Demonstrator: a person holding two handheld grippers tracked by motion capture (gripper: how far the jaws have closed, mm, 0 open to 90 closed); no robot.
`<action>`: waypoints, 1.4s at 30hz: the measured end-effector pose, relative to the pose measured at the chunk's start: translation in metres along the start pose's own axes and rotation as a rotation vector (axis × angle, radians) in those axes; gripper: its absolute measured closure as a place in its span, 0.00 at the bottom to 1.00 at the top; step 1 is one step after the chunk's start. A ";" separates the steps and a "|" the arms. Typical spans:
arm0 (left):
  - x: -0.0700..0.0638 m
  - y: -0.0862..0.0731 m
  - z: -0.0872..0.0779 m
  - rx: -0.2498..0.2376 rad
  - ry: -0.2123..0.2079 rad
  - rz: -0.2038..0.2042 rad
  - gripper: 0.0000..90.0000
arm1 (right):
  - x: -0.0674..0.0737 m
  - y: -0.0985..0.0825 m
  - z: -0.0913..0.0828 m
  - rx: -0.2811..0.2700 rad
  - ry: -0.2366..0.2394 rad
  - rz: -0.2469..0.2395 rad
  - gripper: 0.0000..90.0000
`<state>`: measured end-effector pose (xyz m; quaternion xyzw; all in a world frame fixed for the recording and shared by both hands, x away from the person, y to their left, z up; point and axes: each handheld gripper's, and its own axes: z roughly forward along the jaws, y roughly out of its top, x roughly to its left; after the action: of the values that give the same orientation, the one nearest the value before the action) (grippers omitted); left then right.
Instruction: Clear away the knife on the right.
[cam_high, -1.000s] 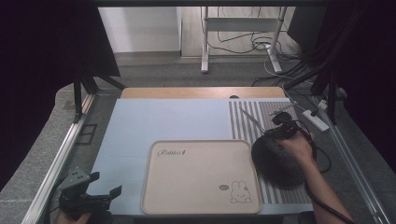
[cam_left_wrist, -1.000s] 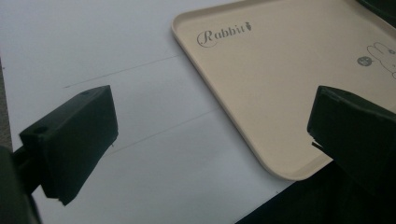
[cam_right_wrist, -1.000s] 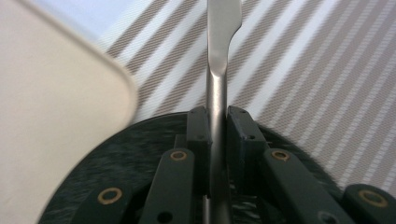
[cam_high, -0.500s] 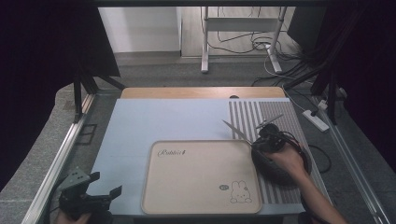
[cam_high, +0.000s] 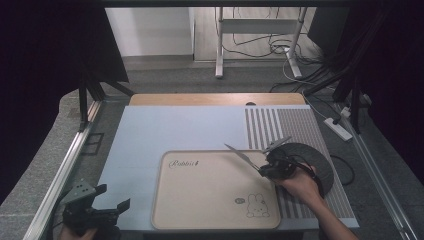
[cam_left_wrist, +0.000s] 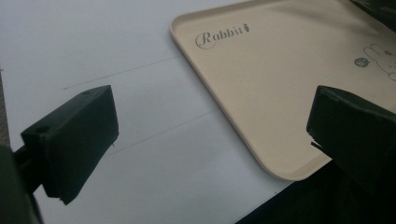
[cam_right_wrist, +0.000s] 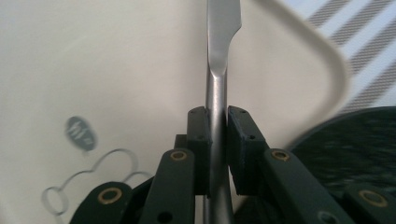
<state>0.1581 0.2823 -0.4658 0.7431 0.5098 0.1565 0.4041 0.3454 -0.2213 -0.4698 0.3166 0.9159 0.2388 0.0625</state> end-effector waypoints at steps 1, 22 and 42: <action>0.000 0.000 0.000 0.000 0.001 -0.001 0.02 | 0.009 -0.001 0.000 0.005 0.010 -0.011 0.89; 0.000 0.000 0.000 -0.001 0.002 0.002 0.02 | 0.058 -0.017 0.028 0.156 0.073 -0.095 0.87; -0.001 0.001 0.001 0.008 0.008 0.009 0.02 | 0.082 0.040 0.059 0.125 0.136 -0.287 1.00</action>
<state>0.1584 0.2810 -0.4656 0.7465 0.5086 0.1594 0.3984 0.3179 -0.1201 -0.4992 0.1691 0.9668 0.1911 0.0140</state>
